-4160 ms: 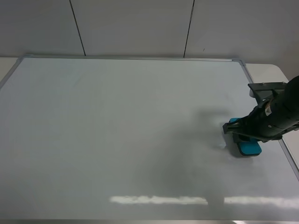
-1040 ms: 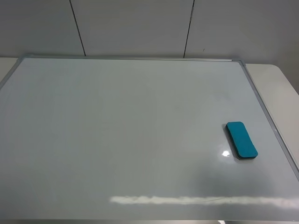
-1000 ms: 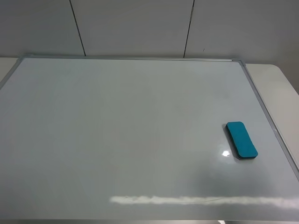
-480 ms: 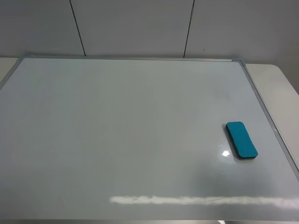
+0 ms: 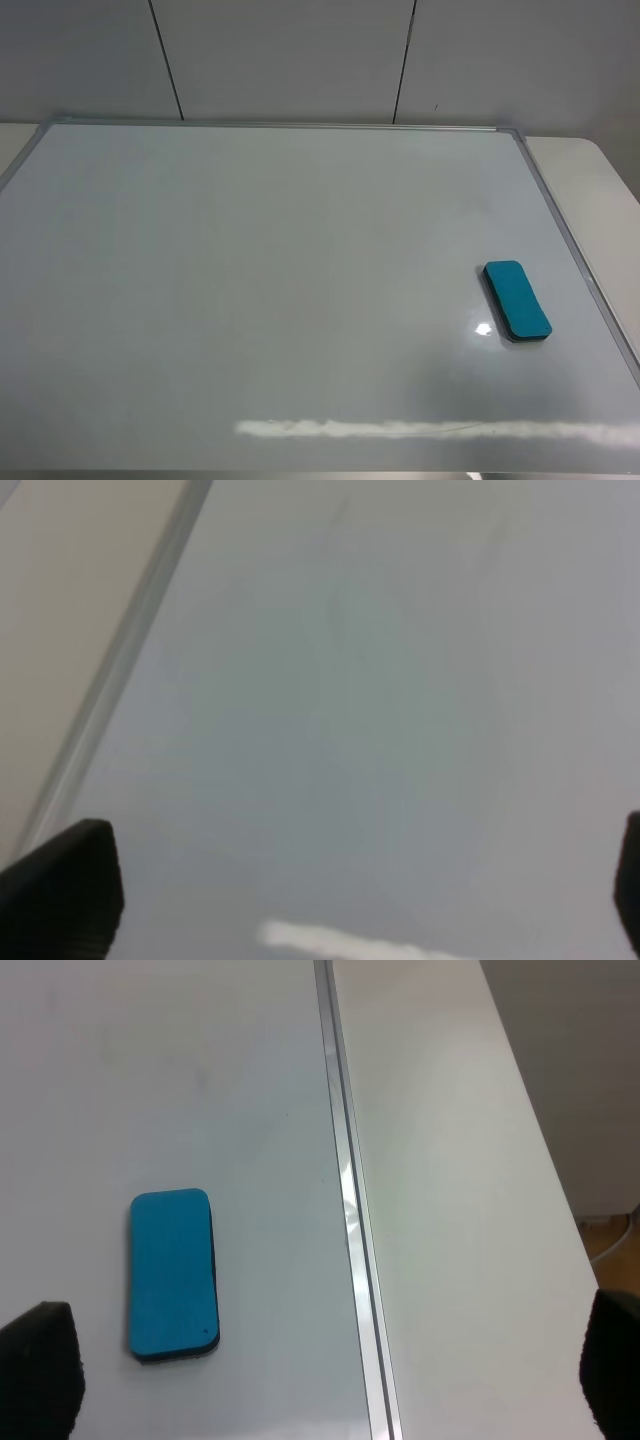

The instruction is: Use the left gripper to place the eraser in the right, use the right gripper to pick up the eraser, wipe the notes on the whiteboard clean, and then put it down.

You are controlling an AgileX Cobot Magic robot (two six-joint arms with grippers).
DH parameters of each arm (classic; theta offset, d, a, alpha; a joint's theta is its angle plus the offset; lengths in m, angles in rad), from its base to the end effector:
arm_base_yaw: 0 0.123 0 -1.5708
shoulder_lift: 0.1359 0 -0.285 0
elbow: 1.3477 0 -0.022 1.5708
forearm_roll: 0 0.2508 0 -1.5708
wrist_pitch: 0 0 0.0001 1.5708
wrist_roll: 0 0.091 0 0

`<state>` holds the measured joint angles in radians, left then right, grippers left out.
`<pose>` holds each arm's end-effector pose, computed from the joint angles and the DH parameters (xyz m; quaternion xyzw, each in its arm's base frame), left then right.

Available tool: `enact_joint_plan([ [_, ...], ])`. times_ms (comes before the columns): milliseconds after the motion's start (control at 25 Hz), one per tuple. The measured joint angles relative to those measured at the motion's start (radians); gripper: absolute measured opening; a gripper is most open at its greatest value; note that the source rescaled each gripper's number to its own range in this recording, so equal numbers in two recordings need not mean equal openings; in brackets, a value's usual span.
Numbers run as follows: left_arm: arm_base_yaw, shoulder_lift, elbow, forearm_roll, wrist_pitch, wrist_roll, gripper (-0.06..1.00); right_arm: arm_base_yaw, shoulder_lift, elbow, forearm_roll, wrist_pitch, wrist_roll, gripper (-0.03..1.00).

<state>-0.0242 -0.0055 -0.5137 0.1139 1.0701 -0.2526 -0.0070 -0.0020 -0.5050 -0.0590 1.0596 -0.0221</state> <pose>-0.0078 0.0093 0.2807 -0.0998 0.8434 -0.0161 0.5277 -0.0058 -0.0046 0.2789 -0.0052 0.8507 -0.0371 0.5243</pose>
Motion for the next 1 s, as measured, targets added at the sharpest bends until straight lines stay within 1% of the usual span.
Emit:
enact_joint_plan([
  [1000,0.000,0.000,0.000,0.000,0.000,0.000,1.00,0.000,0.000,0.000,0.000,0.000,0.000,1.00],
])
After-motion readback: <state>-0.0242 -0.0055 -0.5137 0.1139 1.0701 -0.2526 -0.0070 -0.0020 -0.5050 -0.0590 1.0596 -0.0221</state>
